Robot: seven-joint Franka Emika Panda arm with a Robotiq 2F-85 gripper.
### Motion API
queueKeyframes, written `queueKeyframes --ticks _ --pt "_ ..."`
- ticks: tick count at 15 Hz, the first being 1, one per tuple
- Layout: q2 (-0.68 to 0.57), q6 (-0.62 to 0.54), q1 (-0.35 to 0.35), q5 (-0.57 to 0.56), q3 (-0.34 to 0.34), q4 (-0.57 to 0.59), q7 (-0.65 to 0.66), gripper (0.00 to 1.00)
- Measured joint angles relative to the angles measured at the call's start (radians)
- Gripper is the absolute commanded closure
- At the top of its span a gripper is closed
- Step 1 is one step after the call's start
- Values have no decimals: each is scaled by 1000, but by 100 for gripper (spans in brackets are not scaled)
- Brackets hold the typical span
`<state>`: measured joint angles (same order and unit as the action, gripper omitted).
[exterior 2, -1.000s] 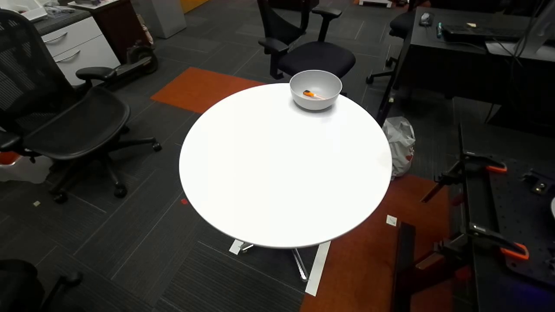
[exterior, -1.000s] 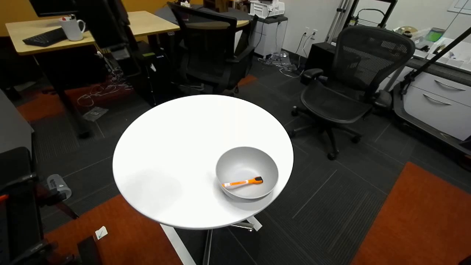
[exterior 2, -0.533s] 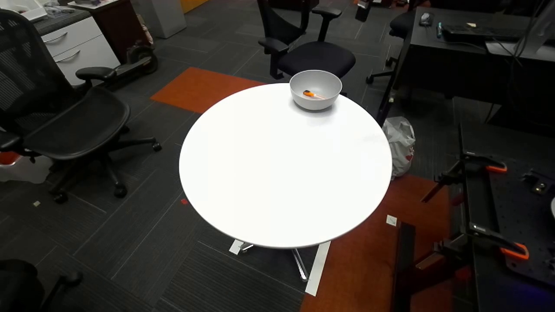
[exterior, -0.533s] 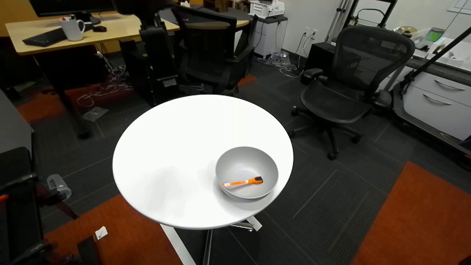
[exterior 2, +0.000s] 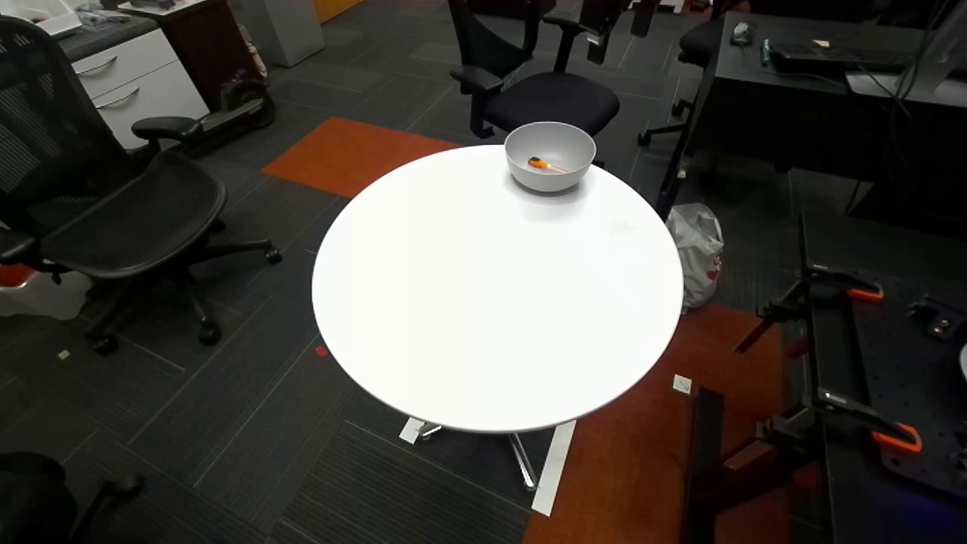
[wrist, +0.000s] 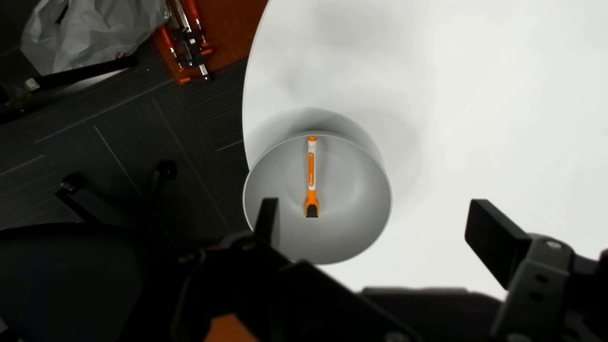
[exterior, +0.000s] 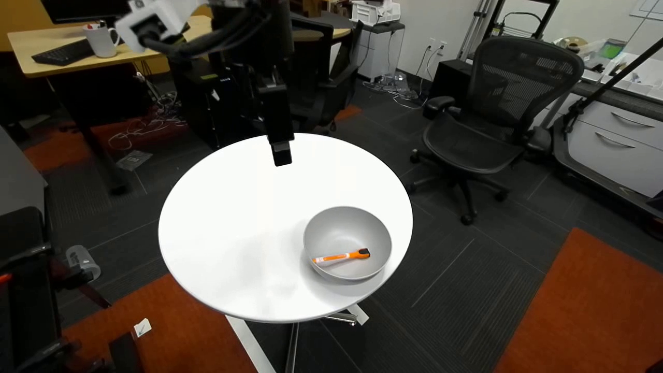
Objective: Move the orange object from the grey bowl and put it on the table
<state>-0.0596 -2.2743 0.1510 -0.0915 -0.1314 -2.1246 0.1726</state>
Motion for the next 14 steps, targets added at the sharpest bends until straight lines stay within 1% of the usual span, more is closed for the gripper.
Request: queueKeyframes --ticks 4,7,14 --pt "-82 0 5 41 -15 46 -49 0" --pt "-134 0 11 57 -22 70 -60 0" --pt "-148 1 13 58 -22 83 -60 0"
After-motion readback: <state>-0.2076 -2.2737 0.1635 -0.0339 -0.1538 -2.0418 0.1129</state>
